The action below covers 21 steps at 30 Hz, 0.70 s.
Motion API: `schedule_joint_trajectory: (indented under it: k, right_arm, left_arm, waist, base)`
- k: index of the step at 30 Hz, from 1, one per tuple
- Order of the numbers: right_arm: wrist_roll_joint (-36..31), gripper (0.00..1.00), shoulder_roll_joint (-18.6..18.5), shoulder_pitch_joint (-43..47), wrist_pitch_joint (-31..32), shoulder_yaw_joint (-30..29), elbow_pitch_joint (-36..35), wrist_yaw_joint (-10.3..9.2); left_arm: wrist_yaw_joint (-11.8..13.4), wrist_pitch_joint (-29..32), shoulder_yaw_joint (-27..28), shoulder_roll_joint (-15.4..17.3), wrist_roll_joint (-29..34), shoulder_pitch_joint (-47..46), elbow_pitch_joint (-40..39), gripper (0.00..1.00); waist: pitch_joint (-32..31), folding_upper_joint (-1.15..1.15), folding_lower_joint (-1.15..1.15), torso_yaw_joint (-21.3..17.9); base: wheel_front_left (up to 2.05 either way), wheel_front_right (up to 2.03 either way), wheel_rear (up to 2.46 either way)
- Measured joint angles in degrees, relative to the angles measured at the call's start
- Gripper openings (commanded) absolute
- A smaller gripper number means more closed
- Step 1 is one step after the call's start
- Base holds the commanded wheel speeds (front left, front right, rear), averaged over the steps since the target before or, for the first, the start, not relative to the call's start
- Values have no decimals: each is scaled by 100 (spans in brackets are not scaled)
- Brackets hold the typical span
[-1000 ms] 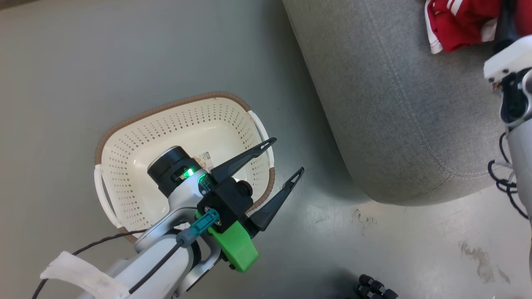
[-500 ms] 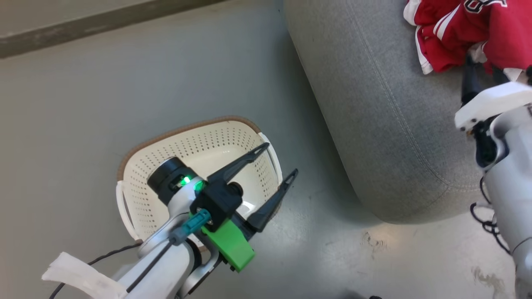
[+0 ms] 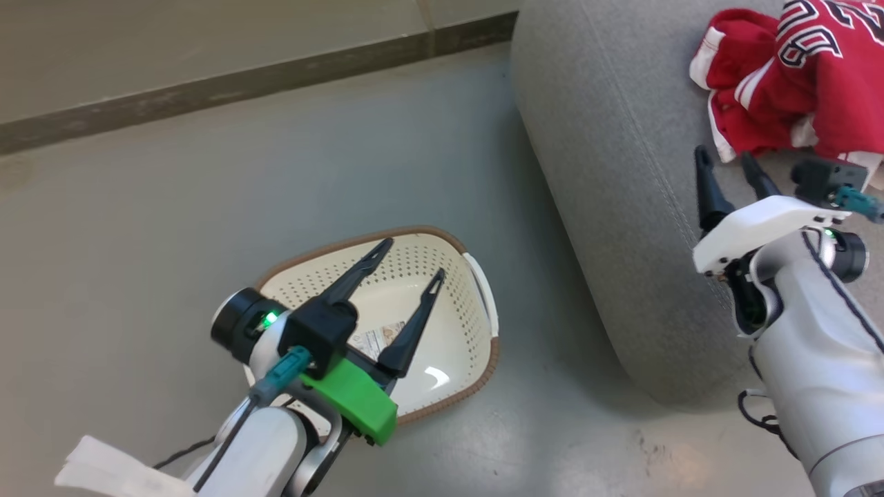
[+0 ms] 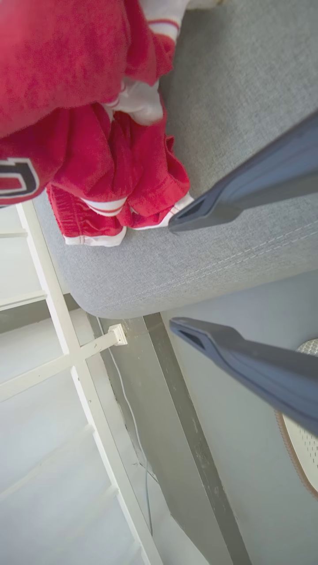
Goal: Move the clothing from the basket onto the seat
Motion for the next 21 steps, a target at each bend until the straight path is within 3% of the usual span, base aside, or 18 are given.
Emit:
schedule_joint_trajectory:
  k: [10, 21]
  right_arm:
    - [-272, 100, 245, 386, -5, 253, -881, 47]
    - [-612, 100, 263, 975, -5, 552, -1503, 48]
  left_arm:
    - [595, -304, 653, -127, -417, 481, 283, 100]
    - [705, -480, 1273, -22, -526, 804, 523, 100]
  waist:
    - [-400, 0, 0, 379]
    - [-874, 0, 0, 816]
  base:
    - [0, 0, 0]
    - [0, 0, 0]
